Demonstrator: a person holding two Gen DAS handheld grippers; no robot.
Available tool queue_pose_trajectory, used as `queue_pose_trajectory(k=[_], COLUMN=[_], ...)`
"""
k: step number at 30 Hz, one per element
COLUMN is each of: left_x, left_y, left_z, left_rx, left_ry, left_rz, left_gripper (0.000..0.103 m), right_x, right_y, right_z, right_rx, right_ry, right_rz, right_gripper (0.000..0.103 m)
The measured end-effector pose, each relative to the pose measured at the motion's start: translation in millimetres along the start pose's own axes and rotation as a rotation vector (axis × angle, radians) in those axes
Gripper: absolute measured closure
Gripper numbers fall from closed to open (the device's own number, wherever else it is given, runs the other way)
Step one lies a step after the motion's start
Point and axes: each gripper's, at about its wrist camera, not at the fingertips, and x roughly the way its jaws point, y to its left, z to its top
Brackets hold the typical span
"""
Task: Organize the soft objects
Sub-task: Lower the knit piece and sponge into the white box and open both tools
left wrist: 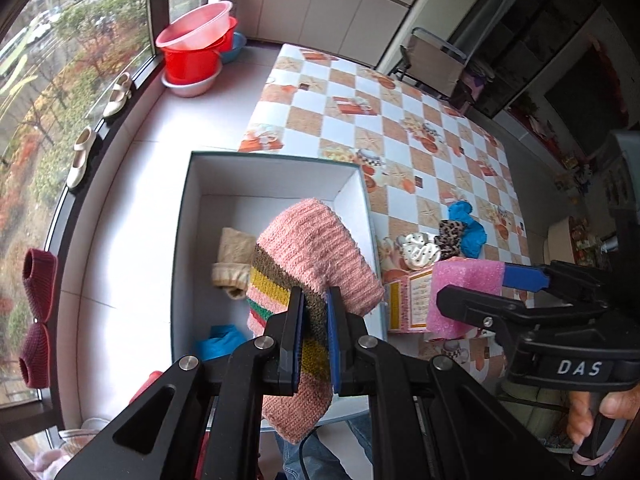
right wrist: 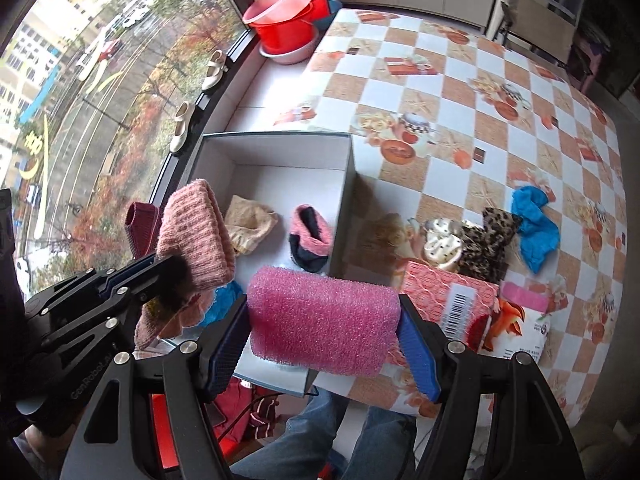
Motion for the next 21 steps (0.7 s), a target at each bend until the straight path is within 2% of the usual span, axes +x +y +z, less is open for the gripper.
queue_pose_trajectory(k=[11, 21], left_x=[15, 41], left_y=[26, 25], left_z=[-2, 23], left_rx=[-0.063, -0.048], left_ry=[0.017, 0.016], left_rz=[0.03, 0.08], left_gripper=[0.092, 0.092], right_x=[18, 33], right_y=[29, 29], right_z=[24, 54], right_rx=[-0.07, -0.042], right_ry=[0.015, 0.007], right_rz=[-0.007, -0.007], right_gripper=[0.031, 0.031])
